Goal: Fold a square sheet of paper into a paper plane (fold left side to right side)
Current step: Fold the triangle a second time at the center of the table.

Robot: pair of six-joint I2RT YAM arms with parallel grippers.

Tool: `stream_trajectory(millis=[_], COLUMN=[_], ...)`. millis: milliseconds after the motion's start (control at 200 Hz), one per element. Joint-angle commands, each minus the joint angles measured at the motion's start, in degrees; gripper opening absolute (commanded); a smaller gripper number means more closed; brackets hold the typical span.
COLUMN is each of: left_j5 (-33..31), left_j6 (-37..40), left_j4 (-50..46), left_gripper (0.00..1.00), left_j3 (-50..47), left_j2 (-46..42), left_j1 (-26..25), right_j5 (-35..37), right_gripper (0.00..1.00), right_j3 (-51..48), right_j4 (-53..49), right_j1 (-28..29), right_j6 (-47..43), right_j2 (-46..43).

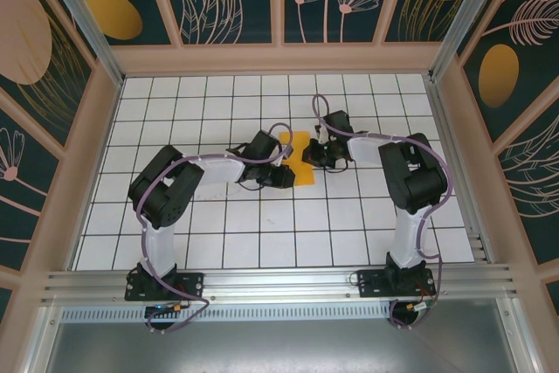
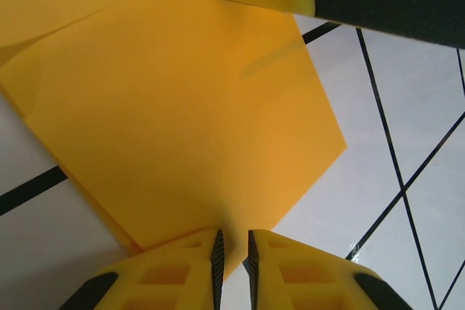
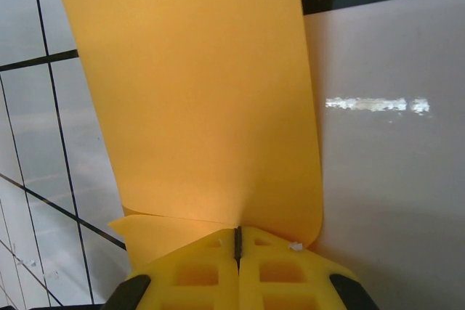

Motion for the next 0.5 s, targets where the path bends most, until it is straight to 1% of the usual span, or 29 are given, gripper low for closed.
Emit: stream_trajectory(millis=[0, 95, 190, 360, 495], left_j5=[-2.43, -2.3, -2.27, -2.54, -3.21], left_j6=[1.1, 0.66, 0.61, 0.63, 0.53], left_j4=[-1.72, -0.65, -0.5, -0.55, -0.84], left_gripper=[0.2, 0.19, 0.18, 0.17, 0.16], left_j3=[-1.6, -3.05, -3.52, -3.69, -3.78], left_j2=[1.56, 1.61, 1.62, 1.44, 1.3], left_j1=[0.07, 0.1, 0.07, 0.13, 0.08], right_j5=[1.12, -0.33, -1.63, -1.78, -0.32], right_gripper=[0.04, 0.03, 0.03, 0.03, 0.03], right_j3=[-0.43, -2.76, -5.15, -6.87, -6.18], right_j4=[0.64, 2.38, 4.16, 7.54, 7.18], right_j1=[0.75, 1.33, 3.22, 5.9, 6.74], right_j6=[0.11, 1.65, 3.63, 6.64, 6.59], right_j2=[-4.4, -7.14, -7.85, -6.02, -3.98])
